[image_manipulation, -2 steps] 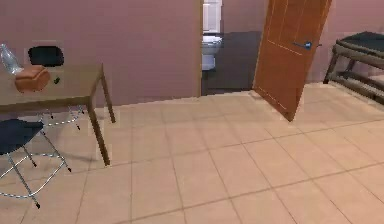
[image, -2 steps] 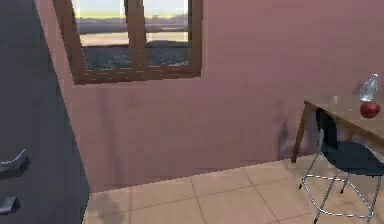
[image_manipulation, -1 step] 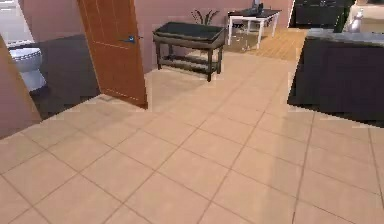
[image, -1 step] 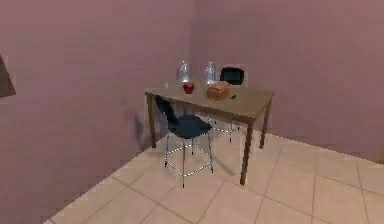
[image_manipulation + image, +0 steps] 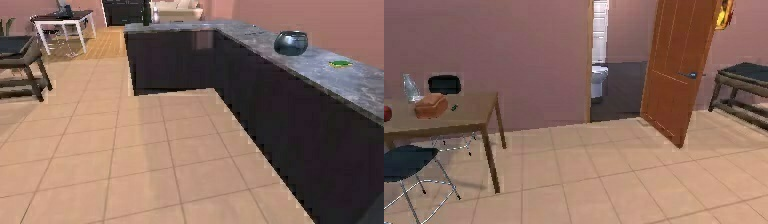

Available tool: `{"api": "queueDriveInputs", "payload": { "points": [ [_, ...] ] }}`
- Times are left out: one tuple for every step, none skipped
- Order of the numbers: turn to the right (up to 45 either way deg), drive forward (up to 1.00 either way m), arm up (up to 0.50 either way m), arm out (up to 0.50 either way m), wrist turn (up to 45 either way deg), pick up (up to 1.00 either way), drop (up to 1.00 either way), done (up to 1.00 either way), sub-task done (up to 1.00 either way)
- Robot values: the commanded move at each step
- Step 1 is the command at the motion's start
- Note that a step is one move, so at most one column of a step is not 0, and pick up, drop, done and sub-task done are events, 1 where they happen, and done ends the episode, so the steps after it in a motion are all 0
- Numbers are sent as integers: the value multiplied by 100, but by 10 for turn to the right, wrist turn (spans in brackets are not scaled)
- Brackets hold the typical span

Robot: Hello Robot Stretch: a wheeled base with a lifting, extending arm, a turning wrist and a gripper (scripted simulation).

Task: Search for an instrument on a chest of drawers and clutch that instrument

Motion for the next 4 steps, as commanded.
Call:
{"api": "queueDriveInputs", "payload": {
  "points": [
    [120, 0, 0, 0, 0, 0, 0, 0, 0],
    [0, 100, 0, 0, 0, 0, 0, 0, 0],
    [0, 100, 0, 0, 0, 0, 0, 0, 0],
    [0, 100, 0, 0, 0, 0, 0, 0, 0]
  ]
}}
